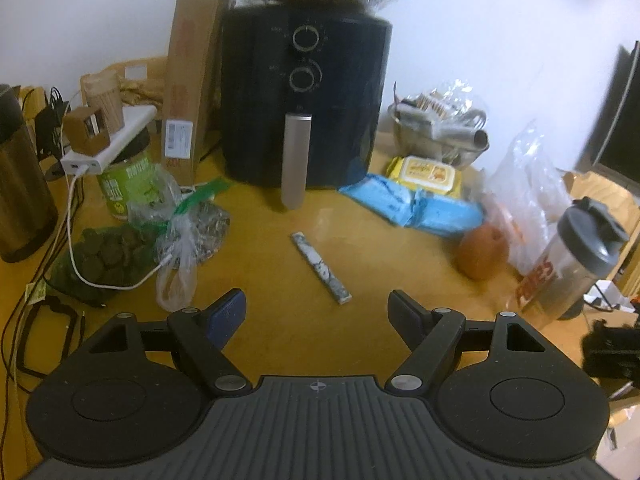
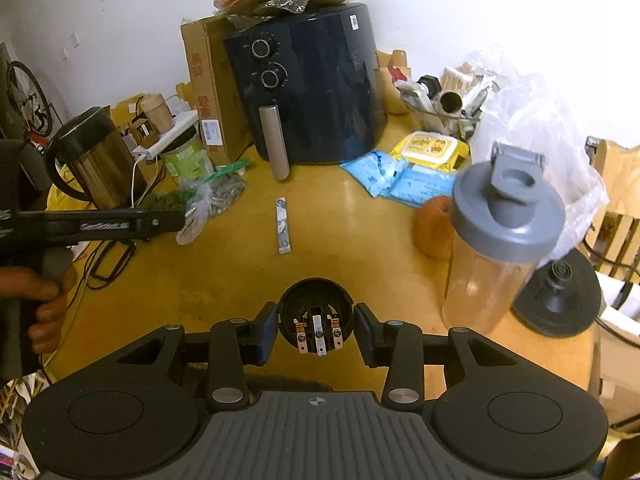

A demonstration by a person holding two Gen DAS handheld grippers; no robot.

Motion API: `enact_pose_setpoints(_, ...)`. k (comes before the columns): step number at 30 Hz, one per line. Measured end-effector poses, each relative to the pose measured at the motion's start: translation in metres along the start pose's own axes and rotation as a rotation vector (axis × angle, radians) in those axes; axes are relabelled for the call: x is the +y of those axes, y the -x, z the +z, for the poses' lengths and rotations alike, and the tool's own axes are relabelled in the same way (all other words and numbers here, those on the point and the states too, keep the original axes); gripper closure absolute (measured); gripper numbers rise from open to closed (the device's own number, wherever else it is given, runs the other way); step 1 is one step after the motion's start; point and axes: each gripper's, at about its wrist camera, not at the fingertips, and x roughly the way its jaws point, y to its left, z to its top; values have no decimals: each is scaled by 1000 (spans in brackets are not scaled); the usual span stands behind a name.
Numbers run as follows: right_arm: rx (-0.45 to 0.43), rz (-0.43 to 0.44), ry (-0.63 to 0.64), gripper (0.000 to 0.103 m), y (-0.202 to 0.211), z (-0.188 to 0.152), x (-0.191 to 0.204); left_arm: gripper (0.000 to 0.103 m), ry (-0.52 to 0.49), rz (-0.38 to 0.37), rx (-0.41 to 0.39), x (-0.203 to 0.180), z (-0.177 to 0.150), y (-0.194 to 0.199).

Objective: Organize rigid objects
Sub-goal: 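Close the left gripper on the marble-patterned strip while the right gripper holds the plug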

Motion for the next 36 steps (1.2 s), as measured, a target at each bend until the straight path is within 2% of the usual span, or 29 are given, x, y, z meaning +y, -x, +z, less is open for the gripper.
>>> enact_pose_setpoints(13,13,-4,-33,59,5,-8,-13,25,-29,34,63,-5,6,-59)
enact_pose_setpoints(25,41,-32,-65,59,1,-8,-28,26,-2,76,123,-2,16,-122)
enact_pose_setpoints(32,52,-49,-97,59,-3,-7,-36,37,-17,97,146,-7,24,-160)
enact_pose_setpoints(36,55,-66,-112,59,-3,-7,-41,39,-32,107,169,-10,25,-181)
